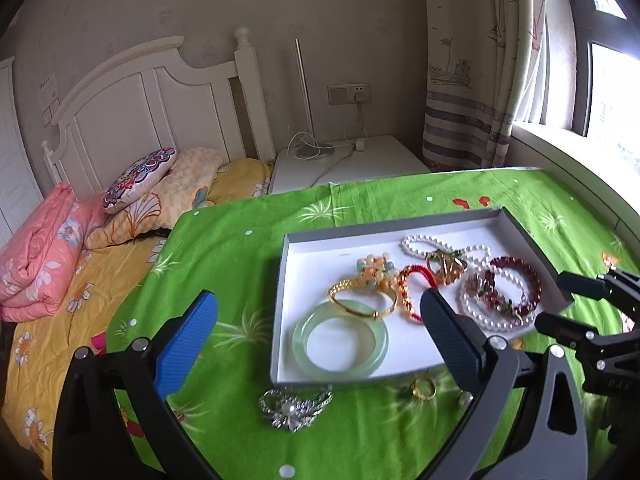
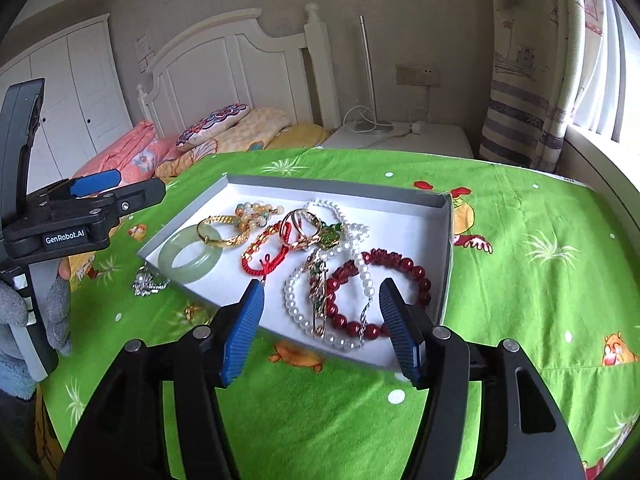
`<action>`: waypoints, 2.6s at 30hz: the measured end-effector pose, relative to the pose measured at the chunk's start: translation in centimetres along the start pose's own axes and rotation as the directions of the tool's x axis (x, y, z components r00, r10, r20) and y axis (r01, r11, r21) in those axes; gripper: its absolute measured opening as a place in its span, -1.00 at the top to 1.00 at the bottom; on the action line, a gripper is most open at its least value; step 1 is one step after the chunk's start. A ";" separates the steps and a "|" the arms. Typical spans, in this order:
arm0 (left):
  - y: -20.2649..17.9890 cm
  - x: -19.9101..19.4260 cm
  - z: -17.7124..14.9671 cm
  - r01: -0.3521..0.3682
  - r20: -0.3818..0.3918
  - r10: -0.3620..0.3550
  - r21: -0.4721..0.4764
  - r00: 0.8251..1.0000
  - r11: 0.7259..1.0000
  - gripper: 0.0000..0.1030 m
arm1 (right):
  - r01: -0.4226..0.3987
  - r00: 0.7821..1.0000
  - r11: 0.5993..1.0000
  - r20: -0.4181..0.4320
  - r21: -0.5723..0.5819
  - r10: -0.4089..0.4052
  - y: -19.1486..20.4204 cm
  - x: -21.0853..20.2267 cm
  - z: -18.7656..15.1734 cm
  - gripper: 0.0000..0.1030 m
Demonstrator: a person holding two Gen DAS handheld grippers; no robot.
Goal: Organize jewelry
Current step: 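Lift both grippers from the box and move the right toward the gold ring, then grasp the silver pearl brooch with the left gripper while the right closes on the gold ring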
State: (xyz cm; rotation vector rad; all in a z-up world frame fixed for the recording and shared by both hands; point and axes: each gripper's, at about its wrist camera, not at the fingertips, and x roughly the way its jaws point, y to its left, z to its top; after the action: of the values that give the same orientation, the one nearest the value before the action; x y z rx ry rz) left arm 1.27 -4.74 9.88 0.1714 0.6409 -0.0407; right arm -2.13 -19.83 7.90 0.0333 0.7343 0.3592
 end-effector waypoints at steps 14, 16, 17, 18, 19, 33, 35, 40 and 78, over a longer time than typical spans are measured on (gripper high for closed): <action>6.7 -5.0 -11.7 0.070 -0.112 -0.097 -0.221 0.989 0.973 -0.95 | -0.047 0.997 0.998 -0.070 -0.034 0.045 2.2 -1.5 -3.8 -0.35; 6.7 -4.9 -12.8 0.074 -0.126 -0.102 -0.211 0.987 0.975 -0.95 | -0.048 0.995 0.996 -0.089 -0.076 0.041 3.7 -1.1 -3.9 -0.35; 6.7 -4.7 -13.2 0.076 -0.135 -0.106 -0.209 0.985 0.975 -0.95 | -0.063 0.994 0.994 -0.094 -0.093 0.055 4.4 -1.0 -3.8 -0.35; 6.8 -4.4 -13.2 0.086 -0.146 -0.119 -0.218 0.982 0.972 -0.95 | -0.081 0.993 0.991 -0.097 -0.110 0.070 5.1 -0.9 -3.7 -0.34; 7.0 -4.4 -13.2 0.090 -0.140 -0.124 -0.229 0.982 0.969 -0.95 | -0.091 0.993 0.986 -0.092 -0.137 0.079 6.1 -0.8 -3.6 -0.23; 7.8 -2.4 -13.6 0.109 -0.220 -0.181 -0.304 0.959 0.946 -0.95 | -0.086 0.983 0.961 -0.182 -0.265 0.038 13.5 6.0 -1.3 0.44; 7.9 -2.4 -13.6 0.114 -0.215 -0.186 -0.308 0.959 0.945 -0.95 | -0.069 0.983 0.961 -0.183 -0.267 0.019 13.7 6.3 -1.1 0.45; 8.1 -2.4 -13.6 0.122 -0.208 -0.194 -0.317 0.959 0.941 -0.95 | -0.049 0.981 0.968 -0.195 -0.245 0.001 13.4 6.7 -0.9 0.46; 6.0 6.3 -6.1 0.136 -0.290 -0.178 -0.161 0.940 0.978 -0.85 | -0.267 0.946 0.944 -0.238 -0.195 0.218 10.9 0.8 -3.0 0.67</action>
State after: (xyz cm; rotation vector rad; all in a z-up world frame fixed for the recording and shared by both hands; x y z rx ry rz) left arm 3.30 2.33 2.22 -0.0107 0.9612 -0.1258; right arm -6.95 -9.59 6.79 -0.1317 0.9017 0.6903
